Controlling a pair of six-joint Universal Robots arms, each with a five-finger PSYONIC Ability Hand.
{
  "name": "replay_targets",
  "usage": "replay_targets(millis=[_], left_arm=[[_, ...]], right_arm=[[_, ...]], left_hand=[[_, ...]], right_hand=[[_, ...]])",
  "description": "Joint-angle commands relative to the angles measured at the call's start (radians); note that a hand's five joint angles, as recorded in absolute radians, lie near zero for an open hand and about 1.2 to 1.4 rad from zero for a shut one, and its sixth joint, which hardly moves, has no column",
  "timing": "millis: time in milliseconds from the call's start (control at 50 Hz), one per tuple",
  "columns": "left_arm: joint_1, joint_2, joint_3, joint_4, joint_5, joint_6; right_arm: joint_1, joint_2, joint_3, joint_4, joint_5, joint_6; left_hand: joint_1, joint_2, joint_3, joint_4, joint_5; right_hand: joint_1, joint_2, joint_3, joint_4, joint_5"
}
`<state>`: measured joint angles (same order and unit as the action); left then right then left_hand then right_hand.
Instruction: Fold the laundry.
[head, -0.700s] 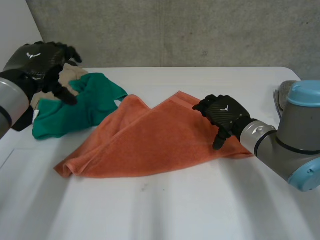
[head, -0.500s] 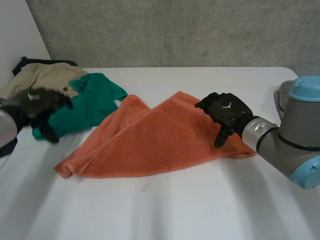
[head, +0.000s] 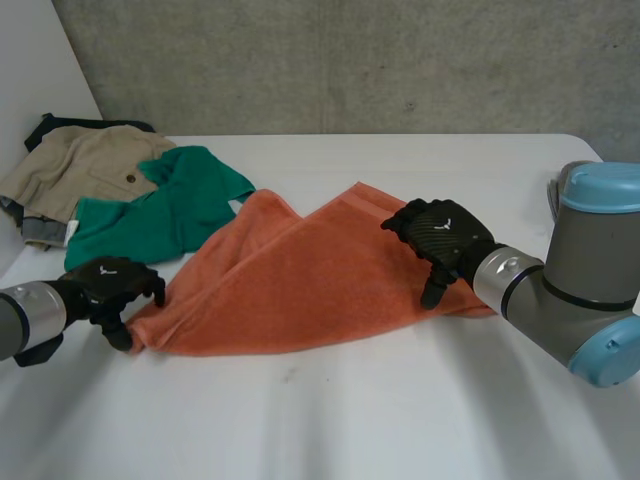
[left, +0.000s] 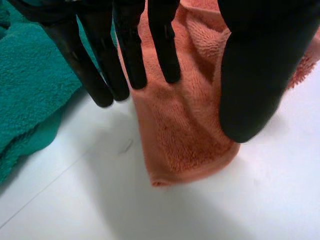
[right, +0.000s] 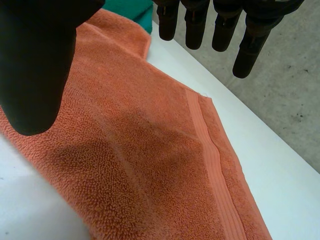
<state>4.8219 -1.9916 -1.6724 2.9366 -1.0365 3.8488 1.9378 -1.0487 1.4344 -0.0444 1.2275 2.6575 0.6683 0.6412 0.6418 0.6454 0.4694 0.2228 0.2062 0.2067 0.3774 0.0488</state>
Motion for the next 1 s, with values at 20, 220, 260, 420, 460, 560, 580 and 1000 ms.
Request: replay_targets(millis=[20, 220, 260, 420, 460, 560, 580, 1000], left_arm=[[-0.025, -0.021, 0.003, -0.002, 0.001, -0.023], [-0.07, 0.086, 0.068, -0.025, -0.004, -0.156], [-0.1, 0.143, 0.1, -0.045, -0.008, -0.204], [-0.263, 0.338, 0.213, -0.094, -0.066, -0.299], [-0.304, 0.367, 0.226, -0.096, -0.088, -0.307], [-0.413, 0.438, 0.235, -0.091, -0.181, -0.308], [-0.421, 0.445, 0.235, -0.091, -0.195, -0.308], [-0.347, 0.384, 0.356, 0.078, -0.287, -0.313]], right_arm=[[0.016, 0.001, -0.017, 0.0, 0.0, -0.007], [0.07, 0.044, -0.13, 0.024, 0.012, -0.021], [0.096, 0.071, -0.181, 0.029, 0.012, -0.022], [0.184, 0.226, -0.42, 0.031, -0.026, -0.013], [0.199, 0.266, -0.468, 0.031, -0.045, -0.01], [0.243, 0.41, -0.632, 0.029, -0.121, -0.007], [0.248, 0.433, -0.655, 0.029, -0.126, -0.007], [0.135, 0.529, -1.134, -0.003, 0.25, 0.197]], left_hand=[[0.547, 0.574, 0.574, 0.57, 0.572], [0.728, 0.755, 0.754, 0.751, 0.752], [0.728, 0.755, 0.754, 0.751, 0.752], [0.728, 0.755, 0.754, 0.751, 0.752], [0.728, 0.755, 0.754, 0.751, 0.752], [0.728, 0.755, 0.754, 0.751, 0.752], [0.728, 0.755, 0.754, 0.751, 0.752], [0.728, 0.755, 0.754, 0.751, 0.752]], right_hand=[[-0.048, -0.032, -0.032, -0.203, -0.049], [-0.048, -0.032, -0.032, -0.203, -0.049], [-0.048, -0.032, -0.032, -0.203, -0.049], [-0.048, -0.032, -0.032, -0.203, -0.049], [-0.048, -0.032, -0.032, -0.203, -0.049], [-0.048, -0.032, -0.032, -0.203, -0.049], [-0.048, -0.032, -0.032, -0.203, -0.049], [1.174, 1.19, 1.19, 1.019, 1.173]])
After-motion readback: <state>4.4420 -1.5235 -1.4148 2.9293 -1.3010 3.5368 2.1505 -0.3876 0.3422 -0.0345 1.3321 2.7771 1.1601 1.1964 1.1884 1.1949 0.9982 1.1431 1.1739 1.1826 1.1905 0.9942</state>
